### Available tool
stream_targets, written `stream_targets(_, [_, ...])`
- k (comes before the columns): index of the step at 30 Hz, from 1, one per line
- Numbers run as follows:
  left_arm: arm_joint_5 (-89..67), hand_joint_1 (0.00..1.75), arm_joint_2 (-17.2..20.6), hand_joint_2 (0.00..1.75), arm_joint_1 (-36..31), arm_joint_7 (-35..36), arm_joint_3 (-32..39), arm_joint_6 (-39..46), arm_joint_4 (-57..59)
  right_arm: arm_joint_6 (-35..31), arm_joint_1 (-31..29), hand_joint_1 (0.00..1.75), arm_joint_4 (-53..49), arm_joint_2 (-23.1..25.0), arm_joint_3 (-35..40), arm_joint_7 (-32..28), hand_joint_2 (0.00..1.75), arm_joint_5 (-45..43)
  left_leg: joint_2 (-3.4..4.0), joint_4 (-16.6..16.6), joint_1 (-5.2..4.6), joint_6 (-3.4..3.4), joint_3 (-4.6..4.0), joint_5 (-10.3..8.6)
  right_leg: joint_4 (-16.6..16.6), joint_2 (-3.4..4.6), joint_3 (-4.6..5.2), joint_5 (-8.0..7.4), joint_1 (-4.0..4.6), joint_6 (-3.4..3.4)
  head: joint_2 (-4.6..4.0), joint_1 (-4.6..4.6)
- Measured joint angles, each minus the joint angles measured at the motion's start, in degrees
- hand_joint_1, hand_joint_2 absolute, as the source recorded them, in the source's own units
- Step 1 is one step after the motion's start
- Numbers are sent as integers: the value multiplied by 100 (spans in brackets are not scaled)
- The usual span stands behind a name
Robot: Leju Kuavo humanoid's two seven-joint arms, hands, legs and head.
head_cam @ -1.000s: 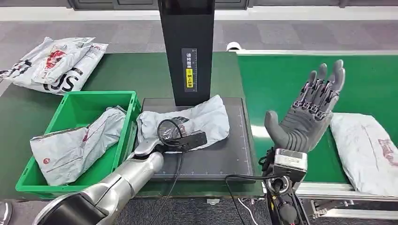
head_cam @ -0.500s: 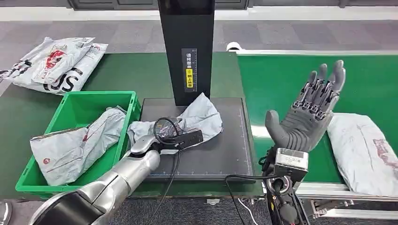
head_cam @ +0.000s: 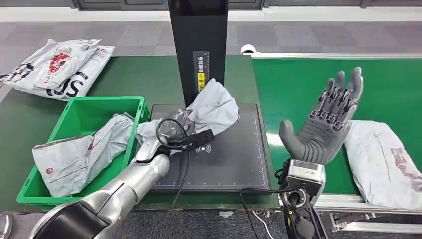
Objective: Moved the parcel from conveyor to table for the left to box.
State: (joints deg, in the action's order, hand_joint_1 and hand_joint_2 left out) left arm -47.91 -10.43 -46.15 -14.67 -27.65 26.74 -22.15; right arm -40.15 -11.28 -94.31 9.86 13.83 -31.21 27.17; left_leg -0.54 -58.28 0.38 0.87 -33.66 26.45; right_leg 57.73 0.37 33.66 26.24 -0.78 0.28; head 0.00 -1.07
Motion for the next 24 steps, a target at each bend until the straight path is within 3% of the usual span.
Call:
stream_targets(5, [-232,175,243,175,111,-13,422,459,-1467,0,187,0,-50,33,-129,-24,175,79,3,1,0,0,0,1,0,2,1,0,0,0,0,0])
stream_targets(13, [-687,175,767,175,868,-15,1293,1038,-4203,0,545,0,-238,42,-234,-120,175,63,7,6,3,2,-2,2,1,3,4,5,6,-5,-2,0])
stream_targets(19, [-1911,175,1174,175,1197,635,1742,1140,-4813,-2,768,0,-450,42,-339,-103,175,105,7,7,3,2,1,1,1,3,3,5,5,-5,-2,0])
stream_targets(24, [-2040,175,1335,175,1404,702,1950,1160,-4998,-2,840,0,-555,44,-365,-87,175,116,1,6,3,2,0,0,1,1,0,5,4,-5,0,0])
